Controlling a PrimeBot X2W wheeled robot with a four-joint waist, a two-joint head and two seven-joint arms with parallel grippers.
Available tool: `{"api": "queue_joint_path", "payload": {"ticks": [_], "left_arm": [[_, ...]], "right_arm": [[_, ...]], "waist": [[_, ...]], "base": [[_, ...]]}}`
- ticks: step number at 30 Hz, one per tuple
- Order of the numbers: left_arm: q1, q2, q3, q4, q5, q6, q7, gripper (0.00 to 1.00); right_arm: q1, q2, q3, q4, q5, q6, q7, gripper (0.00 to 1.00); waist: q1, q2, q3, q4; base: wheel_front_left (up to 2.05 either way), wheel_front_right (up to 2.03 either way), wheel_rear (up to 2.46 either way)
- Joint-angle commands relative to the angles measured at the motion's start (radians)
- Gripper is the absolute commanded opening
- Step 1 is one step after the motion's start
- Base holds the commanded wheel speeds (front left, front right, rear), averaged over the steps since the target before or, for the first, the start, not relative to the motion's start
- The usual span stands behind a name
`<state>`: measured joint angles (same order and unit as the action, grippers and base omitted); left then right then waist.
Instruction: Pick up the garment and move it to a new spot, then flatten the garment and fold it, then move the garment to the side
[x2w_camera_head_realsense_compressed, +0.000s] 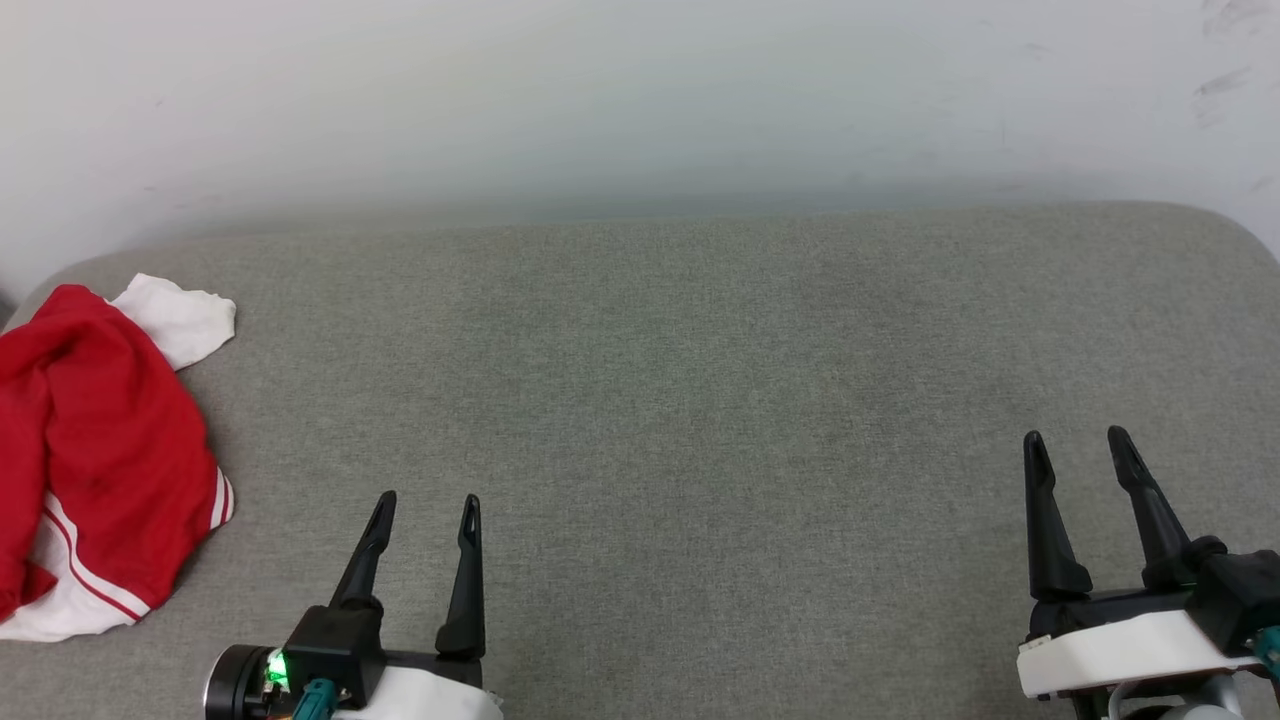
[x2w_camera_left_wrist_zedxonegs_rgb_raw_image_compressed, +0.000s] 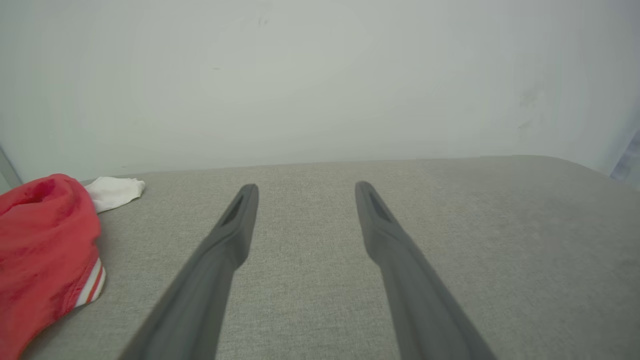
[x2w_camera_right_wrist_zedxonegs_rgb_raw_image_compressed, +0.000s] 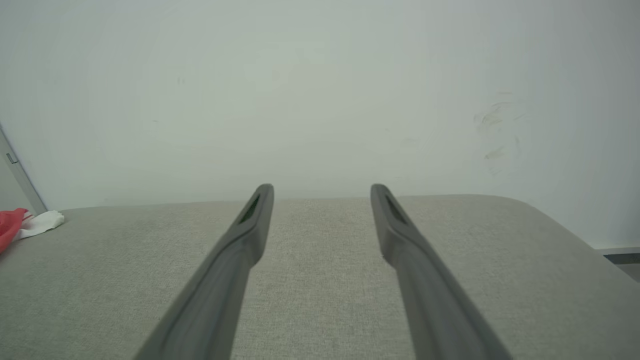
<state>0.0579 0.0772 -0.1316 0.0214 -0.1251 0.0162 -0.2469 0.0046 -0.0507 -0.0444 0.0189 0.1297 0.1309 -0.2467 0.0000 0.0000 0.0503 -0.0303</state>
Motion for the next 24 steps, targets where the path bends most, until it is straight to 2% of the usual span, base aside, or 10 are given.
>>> {"api": "queue_joint_path", "payload": {"ticks": [1, 8, 16, 24], "left_arm": [[0.008, -0.007, 0.0, 0.0, 0.035, -0.007, -0.01, 1.0], [0.009, -0.017, 0.016, -0.011, 0.065, -0.022, -0.021, 1.0], [0.015, -0.025, 0.035, -0.001, 0.047, -0.057, -0.019, 1.0], [0.011, -0.027, 0.032, 0.016, 0.037, -0.068, -0.019, 1.0]], "right_arm": [[0.008, 0.001, 0.0, 0.002, -0.023, 0.0, -0.012, 1.0], [0.011, 0.001, 0.006, 0.003, -0.042, 0.0, -0.02, 1.0], [0.014, 0.001, 0.009, 0.013, -0.031, 0.0, -0.019, 1.0], [0.014, 0.001, 0.011, 0.018, -0.03, 0.0, -0.019, 1.0]], "waist": [[0.0, 0.0, 0.0, -0.001], [0.0, 0.0, 0.005, -0.005], [0.0, 0.0, 0.003, -0.005], [0.0, 0.0, 0.004, 0.001]], "base": [[0.0, 0.0, 0.0], [0.0, 0.0, 0.0], [0.0, 0.0, 0.0], [0.0, 0.0, 0.0]]}}
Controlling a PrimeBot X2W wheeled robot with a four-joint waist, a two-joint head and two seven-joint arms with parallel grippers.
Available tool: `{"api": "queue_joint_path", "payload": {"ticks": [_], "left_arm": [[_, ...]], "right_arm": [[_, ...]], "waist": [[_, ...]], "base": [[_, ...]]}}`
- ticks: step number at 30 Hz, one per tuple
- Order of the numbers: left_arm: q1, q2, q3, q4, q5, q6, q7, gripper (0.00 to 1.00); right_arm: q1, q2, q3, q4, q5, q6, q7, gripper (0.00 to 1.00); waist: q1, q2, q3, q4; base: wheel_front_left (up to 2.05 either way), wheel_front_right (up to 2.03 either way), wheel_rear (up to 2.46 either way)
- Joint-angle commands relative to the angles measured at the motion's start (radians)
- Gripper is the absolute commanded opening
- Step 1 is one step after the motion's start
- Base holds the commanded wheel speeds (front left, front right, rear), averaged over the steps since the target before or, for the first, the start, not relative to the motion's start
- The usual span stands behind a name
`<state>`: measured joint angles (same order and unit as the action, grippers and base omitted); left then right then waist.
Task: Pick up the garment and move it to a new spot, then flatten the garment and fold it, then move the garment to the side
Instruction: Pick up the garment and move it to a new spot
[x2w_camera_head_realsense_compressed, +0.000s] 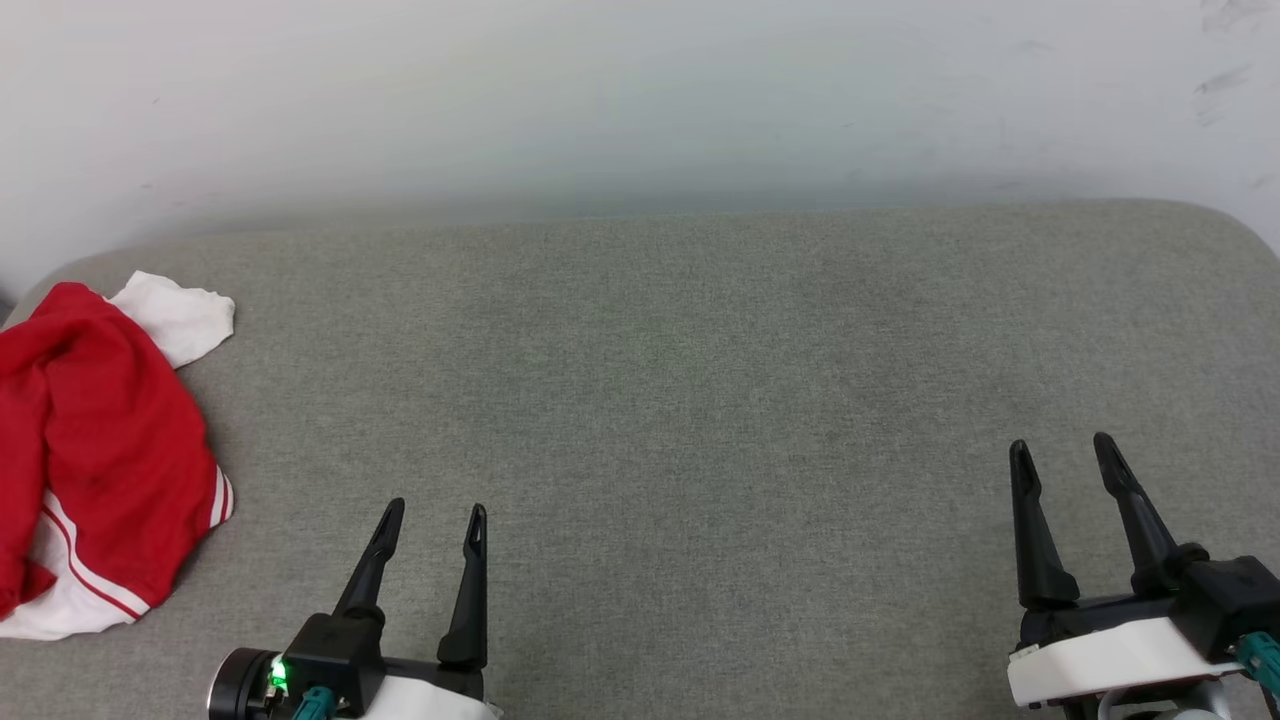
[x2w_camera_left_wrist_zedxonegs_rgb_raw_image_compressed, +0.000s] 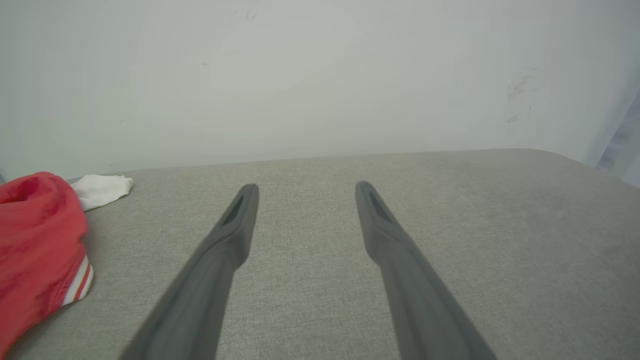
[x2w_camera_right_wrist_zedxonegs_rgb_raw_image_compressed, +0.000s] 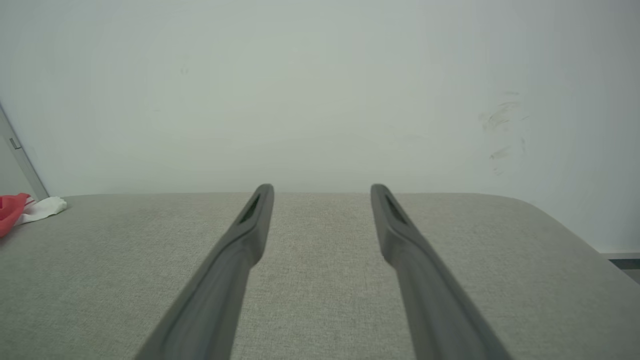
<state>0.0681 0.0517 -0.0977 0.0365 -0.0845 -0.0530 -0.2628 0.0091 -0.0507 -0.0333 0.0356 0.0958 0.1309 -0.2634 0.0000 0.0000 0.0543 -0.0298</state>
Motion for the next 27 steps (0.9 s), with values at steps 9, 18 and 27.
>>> {"api": "queue_joint_path", "payload": {"ticks": [9, 18, 27], "left_arm": [[-0.009, -0.001, 0.005, 0.02, -0.014, 0.013, -0.003, 1.0], [-0.006, -0.002, 0.024, 0.023, -0.002, 0.009, -0.003, 1.0], [0.021, -0.001, 0.058, 0.004, 0.018, -0.002, -0.003, 1.0]], "right_arm": [[0.018, 0.001, 0.017, 0.016, 0.004, 0.0, -0.002, 1.0], [0.029, 0.001, 0.048, 0.01, 0.003, 0.0, -0.002, 1.0], [0.037, 0.001, 0.081, 0.019, 0.016, 0.0, -0.002, 1.0]], "waist": [[0.0, 0.0, 0.003, 0.047], [0.0, 0.0, -0.003, 0.181], [0.0, 0.0, -0.027, 0.324]], "base": [[0.0, 0.0, 0.0], [0.0, 0.0, 0.0], [0.0, 0.0, 0.0]]}}
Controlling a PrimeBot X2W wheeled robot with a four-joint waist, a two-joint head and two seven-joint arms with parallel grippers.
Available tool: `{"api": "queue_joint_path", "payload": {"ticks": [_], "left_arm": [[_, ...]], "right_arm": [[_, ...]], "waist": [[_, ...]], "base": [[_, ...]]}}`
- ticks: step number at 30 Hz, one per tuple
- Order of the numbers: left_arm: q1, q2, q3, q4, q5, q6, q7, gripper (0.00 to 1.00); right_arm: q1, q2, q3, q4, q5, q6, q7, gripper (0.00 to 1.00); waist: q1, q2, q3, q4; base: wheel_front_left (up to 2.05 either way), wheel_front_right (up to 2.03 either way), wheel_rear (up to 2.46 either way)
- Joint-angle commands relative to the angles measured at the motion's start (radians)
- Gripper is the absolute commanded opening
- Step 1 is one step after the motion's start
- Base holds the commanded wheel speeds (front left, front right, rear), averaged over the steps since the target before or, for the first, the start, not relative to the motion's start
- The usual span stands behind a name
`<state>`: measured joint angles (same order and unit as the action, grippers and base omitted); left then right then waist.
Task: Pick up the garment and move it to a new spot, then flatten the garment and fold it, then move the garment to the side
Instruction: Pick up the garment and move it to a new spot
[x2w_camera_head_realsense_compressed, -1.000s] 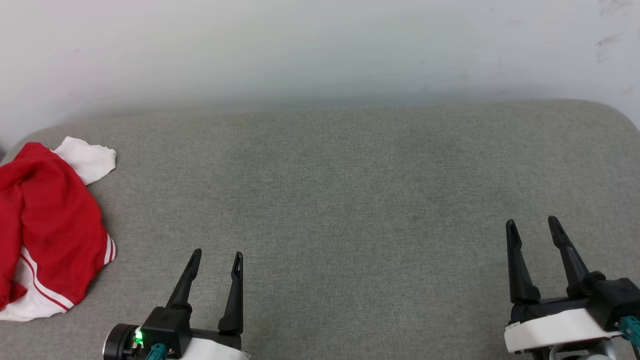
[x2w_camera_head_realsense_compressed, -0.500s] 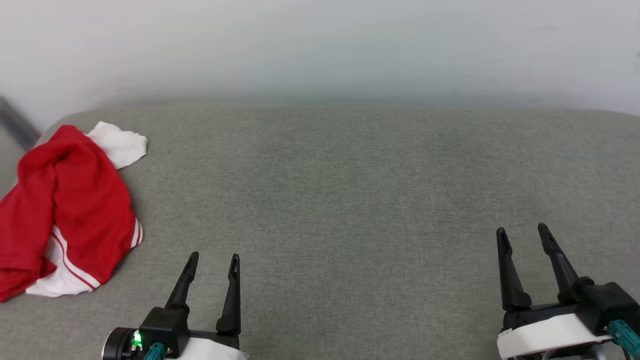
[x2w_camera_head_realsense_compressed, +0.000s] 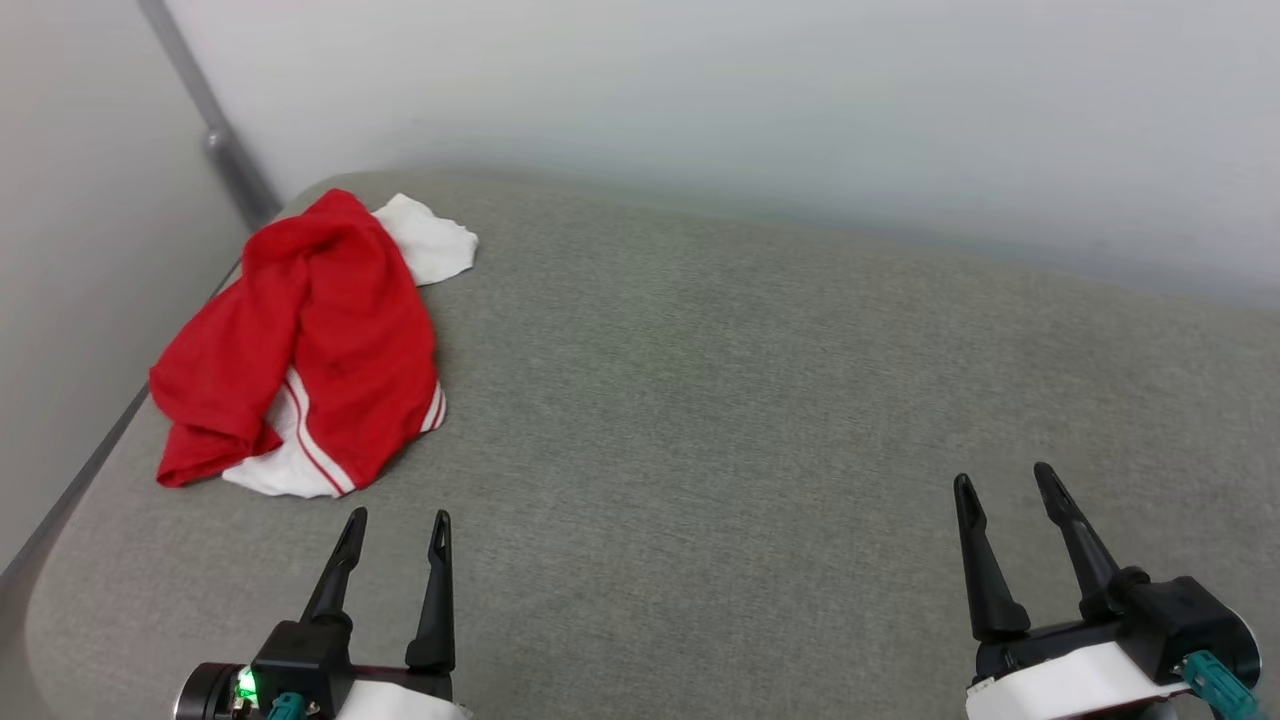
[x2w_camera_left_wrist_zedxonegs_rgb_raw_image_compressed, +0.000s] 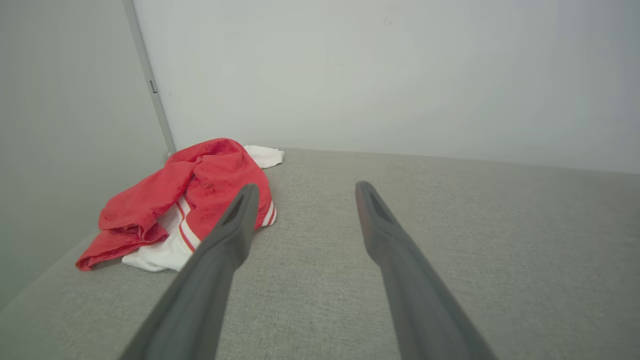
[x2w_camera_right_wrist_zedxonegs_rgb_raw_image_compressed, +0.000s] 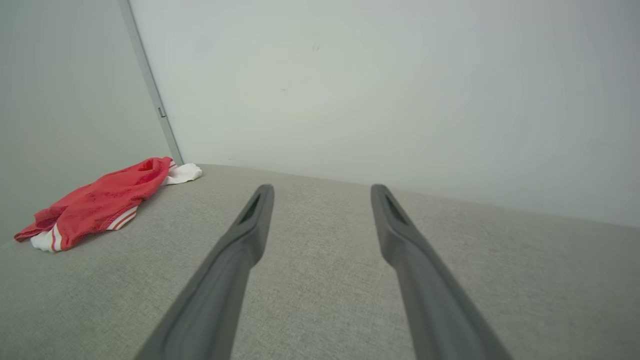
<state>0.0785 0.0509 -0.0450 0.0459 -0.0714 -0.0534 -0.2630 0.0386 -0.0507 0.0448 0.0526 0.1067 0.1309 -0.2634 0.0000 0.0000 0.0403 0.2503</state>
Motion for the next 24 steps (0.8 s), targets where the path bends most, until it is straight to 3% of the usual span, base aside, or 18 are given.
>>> {"api": "queue_joint_path", "payload": {"ticks": [1, 12, 24], "left_arm": [[0.012, -0.001, 0.005, -0.005, 0.008, -0.005, -0.003, 1.0], [0.045, -0.001, 0.026, -0.024, 0.022, -0.025, -0.003, 1.0], [0.058, -0.001, 0.009, -0.026, 0.023, -0.039, -0.003, 1.0]], "right_arm": [[0.011, 0.001, 0.003, 0.003, 0.007, 0.0, -0.002, 1.0], [0.022, 0.001, 0.026, 0.01, 0.025, 0.0, -0.002, 1.0], [0.027, 0.001, 0.033, 0.003, 0.036, 0.0, -0.002, 1.0]], "waist": [[0.0, 0.0, -0.017, 0.063], [0.0, 0.0, -0.046, 0.198], [0.0, 0.0, -0.046, 0.249]], "base": [[0.0, 0.0, 0.0], [0.0, 0.0, 0.0], [0.0, 0.0, 0.0]]}}
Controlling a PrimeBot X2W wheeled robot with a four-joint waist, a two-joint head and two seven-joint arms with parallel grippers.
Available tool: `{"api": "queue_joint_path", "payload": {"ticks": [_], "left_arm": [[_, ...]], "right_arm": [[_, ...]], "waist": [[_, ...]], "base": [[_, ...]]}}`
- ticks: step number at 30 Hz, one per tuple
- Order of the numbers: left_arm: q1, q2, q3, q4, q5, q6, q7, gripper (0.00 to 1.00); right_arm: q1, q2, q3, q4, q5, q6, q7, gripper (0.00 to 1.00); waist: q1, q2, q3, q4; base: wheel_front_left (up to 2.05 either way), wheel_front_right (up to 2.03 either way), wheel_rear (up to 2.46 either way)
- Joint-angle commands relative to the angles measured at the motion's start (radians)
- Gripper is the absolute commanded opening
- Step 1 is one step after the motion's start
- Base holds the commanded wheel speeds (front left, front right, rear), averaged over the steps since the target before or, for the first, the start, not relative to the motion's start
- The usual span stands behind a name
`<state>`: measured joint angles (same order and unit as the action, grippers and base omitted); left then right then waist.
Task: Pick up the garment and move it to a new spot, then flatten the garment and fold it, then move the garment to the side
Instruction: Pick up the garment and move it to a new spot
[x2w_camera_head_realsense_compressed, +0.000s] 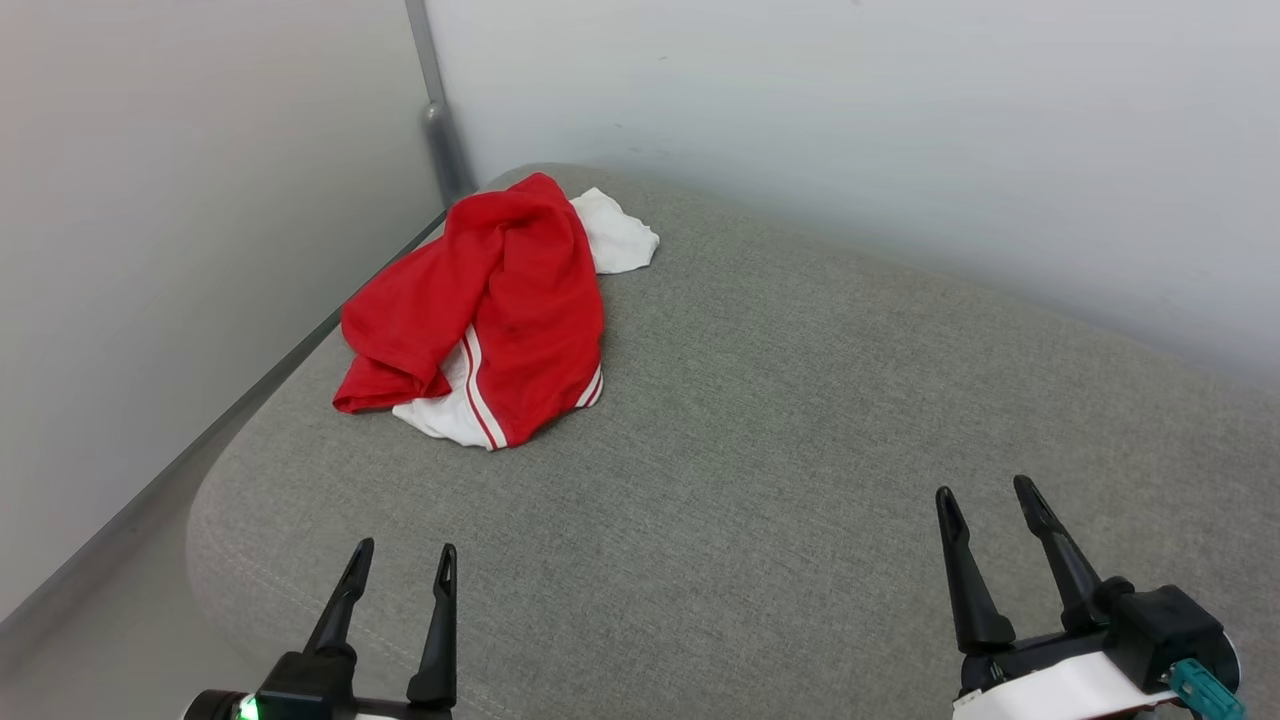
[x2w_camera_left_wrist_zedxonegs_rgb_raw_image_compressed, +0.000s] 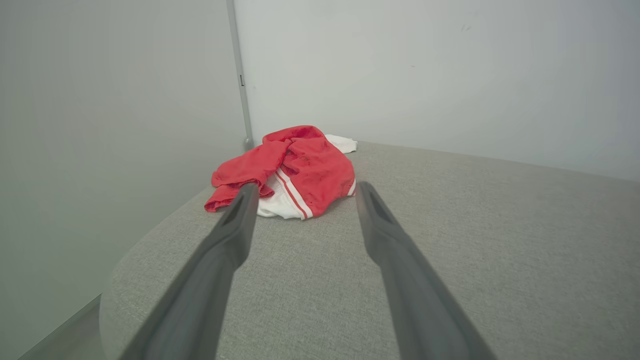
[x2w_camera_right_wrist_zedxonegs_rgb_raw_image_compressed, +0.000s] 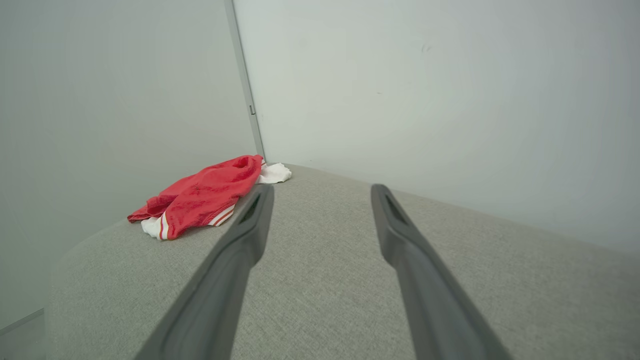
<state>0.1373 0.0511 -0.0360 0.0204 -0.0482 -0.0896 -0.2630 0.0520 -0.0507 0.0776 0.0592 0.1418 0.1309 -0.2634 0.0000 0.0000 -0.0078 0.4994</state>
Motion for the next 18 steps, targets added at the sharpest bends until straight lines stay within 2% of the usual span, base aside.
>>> {"api": "queue_joint_path", "payload": {"ticks": [1, 4, 11, 15, 18], "left_arm": [[-0.002, -0.001, 0.004, 0.0, -0.002, -0.003, -0.003, 1.0], [-0.008, -0.001, 0.013, 0.003, -0.009, 0.0, -0.003, 1.0], [-0.054, 0.006, 0.016, 0.028, -0.055, -0.024, -0.003, 1.0], [-0.148, 0.051, 0.012, 0.095, -0.093, -0.037, -0.003, 1.0], [-0.268, 0.13, -0.034, 0.183, -0.116, -0.039, 0.021, 1.0]], "right_arm": [[0.013, 0.001, -0.001, -0.004, 0.001, 0.0, -0.002, 1.0], [0.008, 0.001, -0.003, -0.007, -0.003, 0.0, -0.002, 1.0], [-0.019, 0.001, -0.012, -0.019, -0.032, 0.0, -0.002, 1.0], [-0.046, 0.001, -0.031, -0.04, -0.068, 0.0, -0.002, 1.0], [-0.068, 0.001, -0.032, -0.054, -0.106, 0.0, -0.002, 1.0]], "waist": [[0.0, 0.0, 0.003, 0.0], [0.0, 0.0, 0.015, -0.007], [0.0, 0.0, 0.064, -0.037], [0.0, 0.0, 0.138, -0.062], [0.0, 0.0, 0.199, -0.088]], "base": [[0.0, 0.0, 0.0], [0.0, 0.0, 0.0], [0.0, 0.0, 0.0], [0.0, 0.0, 0.0], [0.0, 0.0, 0.0]]}}
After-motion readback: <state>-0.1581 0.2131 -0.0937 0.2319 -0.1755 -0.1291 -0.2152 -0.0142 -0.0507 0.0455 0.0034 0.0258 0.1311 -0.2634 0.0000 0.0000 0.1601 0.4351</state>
